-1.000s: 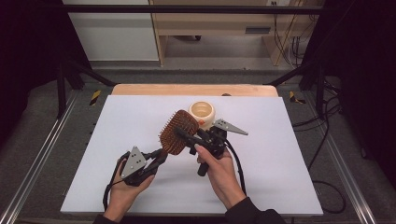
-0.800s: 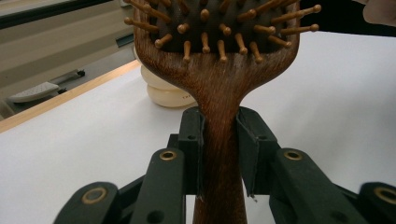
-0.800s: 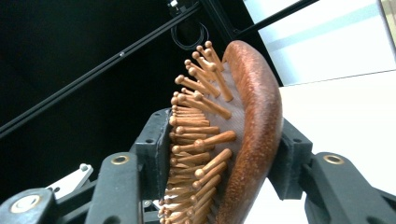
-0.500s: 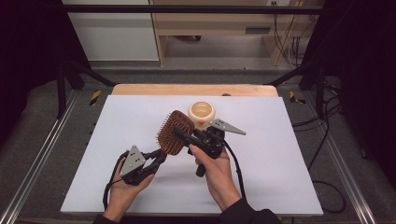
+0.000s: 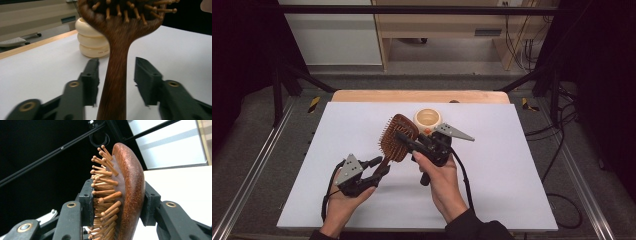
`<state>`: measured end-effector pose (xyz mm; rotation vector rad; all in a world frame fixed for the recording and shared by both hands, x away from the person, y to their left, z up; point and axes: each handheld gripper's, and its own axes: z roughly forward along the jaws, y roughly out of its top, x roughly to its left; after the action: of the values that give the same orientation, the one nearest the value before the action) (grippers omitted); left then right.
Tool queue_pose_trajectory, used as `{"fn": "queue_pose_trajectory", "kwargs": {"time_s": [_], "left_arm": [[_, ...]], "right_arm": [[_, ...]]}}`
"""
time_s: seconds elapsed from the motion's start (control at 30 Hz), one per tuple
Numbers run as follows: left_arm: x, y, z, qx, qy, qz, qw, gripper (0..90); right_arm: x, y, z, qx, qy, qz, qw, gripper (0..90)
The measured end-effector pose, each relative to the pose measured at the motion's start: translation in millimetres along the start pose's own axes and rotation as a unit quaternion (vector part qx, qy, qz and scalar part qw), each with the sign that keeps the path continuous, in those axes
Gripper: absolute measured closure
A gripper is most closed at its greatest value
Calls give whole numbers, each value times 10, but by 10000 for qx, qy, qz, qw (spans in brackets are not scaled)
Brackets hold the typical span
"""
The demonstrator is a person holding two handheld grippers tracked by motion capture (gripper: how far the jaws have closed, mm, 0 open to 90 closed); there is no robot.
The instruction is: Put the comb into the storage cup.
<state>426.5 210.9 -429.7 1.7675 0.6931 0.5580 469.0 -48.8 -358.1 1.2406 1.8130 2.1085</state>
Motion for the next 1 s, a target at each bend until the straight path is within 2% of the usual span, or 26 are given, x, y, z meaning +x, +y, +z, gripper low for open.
{"fn": "queue_pose_trajectory", "kwargs": {"time_s": [0.13, 0.33, 0.47, 0.67, 0.73, 0.83, 1.0], "left_arm": [[42, -15, -65, -137, 222, -134, 9996, 351], [126, -92, -183, -225, 573, -206, 9979, 145], [211, -134, -300, -275, 758, -442, 9958, 52], [333, -272, -544, -333, 953, -652, 9928, 34], [401, -289, -599, -411, 1073, -772, 9904, 34], [496, -317, -631, -539, 1277, -989, 9854, 35], [571, -348, -653, -491, 1302, -1031, 9849, 63]], "right_arm": [[-55, 117, 1, -58, -162, -119, 9998, 551], [-148, 245, 22, -138, -294, -101, 9994, 549], [-220, 305, 65, -133, -376, -95, 9992, 548], [-284, 352, 118, -170, -456, -123, 9987, 547], [-316, 367, 146, -170, -472, -119, 9987, 547], [-360, 409, 188, -207, -505, -129, 9984, 547], [-385, 491, 234, -297, -548, -142, 9980, 546]]}}
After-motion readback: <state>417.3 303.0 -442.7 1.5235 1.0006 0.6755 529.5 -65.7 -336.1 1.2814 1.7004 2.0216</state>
